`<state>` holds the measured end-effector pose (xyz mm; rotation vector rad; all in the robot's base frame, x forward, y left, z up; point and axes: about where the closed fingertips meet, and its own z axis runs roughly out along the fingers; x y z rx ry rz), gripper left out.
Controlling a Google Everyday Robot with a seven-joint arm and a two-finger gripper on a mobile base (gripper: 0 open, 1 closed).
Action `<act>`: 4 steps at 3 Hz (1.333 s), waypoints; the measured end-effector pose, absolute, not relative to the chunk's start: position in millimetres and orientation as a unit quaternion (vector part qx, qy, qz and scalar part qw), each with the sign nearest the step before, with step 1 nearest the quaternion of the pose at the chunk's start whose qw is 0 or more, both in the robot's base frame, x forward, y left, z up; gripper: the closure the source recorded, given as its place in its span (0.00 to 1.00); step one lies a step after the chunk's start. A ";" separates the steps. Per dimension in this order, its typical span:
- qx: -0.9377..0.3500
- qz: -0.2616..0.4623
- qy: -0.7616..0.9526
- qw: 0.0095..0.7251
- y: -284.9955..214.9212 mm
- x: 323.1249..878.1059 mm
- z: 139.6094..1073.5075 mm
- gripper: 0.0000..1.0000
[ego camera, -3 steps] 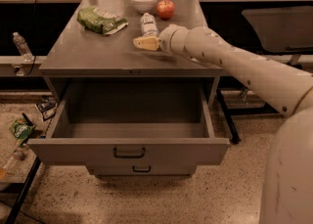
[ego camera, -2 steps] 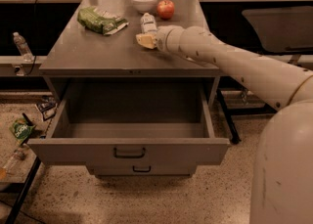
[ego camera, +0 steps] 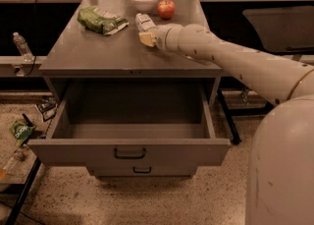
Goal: Place blue plastic bottle into top drawer
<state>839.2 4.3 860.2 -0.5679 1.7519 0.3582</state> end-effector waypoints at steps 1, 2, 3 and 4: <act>-0.257 0.165 0.750 0.587 -7.4 823.4 867.0 1.00; -0.284 0.194 0.737 0.582 -34.9 798.0 870.7 1.00; -0.315 0.249 0.705 0.584 -61.4 757.4 882.9 1.00; -0.348 0.298 0.680 0.572 -71.8 714.6 897.5 1.00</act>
Offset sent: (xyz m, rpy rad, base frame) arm -0.1255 -0.0654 0.0292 0.0304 -0.0041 0.3805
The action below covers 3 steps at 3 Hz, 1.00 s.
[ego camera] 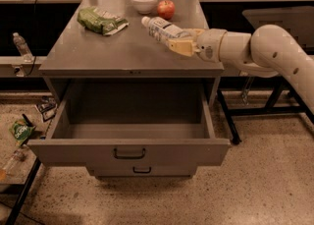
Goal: Place blue plastic bottle into top drawer
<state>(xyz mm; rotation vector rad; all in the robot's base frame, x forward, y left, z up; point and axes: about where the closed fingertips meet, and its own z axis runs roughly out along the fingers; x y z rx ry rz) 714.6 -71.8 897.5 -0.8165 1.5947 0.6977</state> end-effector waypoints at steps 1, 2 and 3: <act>-0.387 0.399 0.655 0.512 -56.3 643.1 897.6 1.00; -0.408 0.451 0.643 0.465 -46.2 599.9 889.9 1.00; -0.413 0.458 0.641 0.457 -43.1 592.9 886.7 1.00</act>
Offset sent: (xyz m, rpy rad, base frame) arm -0.1657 0.0280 -0.0151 0.1158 0.2657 0.4856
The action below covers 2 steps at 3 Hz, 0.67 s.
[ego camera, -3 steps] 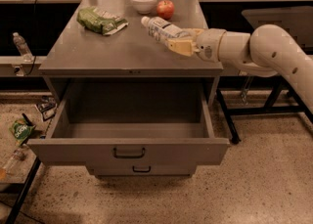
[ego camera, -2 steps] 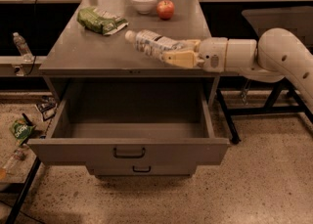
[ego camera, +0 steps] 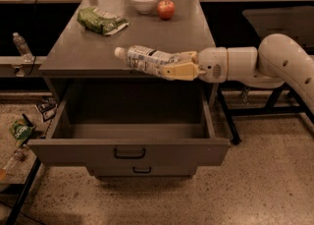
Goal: Place blue plastic bottle into top drawer
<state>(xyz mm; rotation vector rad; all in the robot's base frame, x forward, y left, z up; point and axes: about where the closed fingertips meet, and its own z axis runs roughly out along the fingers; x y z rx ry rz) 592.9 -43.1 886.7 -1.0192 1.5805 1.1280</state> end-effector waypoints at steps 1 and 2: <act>-0.411 0.467 0.645 0.444 -37.5 579.6 872.2 1.00; -0.421 0.493 0.644 0.405 -20.4 558.8 847.2 1.00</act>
Offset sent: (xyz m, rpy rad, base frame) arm -0.0599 0.0370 -0.0695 -0.0179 0.1667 0.1703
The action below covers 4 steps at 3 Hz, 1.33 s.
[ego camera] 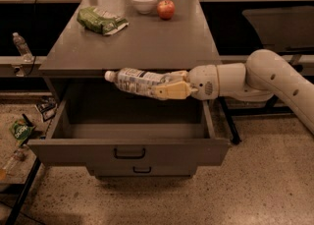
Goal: Place blue plastic bottle into top drawer
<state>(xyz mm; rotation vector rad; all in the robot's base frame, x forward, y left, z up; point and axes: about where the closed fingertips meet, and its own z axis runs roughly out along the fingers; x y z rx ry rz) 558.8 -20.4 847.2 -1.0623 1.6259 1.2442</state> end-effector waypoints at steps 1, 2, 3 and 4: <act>-0.427 0.506 0.645 0.380 -11.6 549.9 825.9 1.00; -0.437 0.485 0.668 0.357 -11.4 551.9 791.3 0.97; -0.434 0.441 0.702 0.353 -17.1 556.3 754.7 0.75; -0.437 0.399 0.735 0.331 -28.8 561.7 715.8 0.43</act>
Offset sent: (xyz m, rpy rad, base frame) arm -0.0030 0.0107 -0.0769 -0.1160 0.0835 0.0534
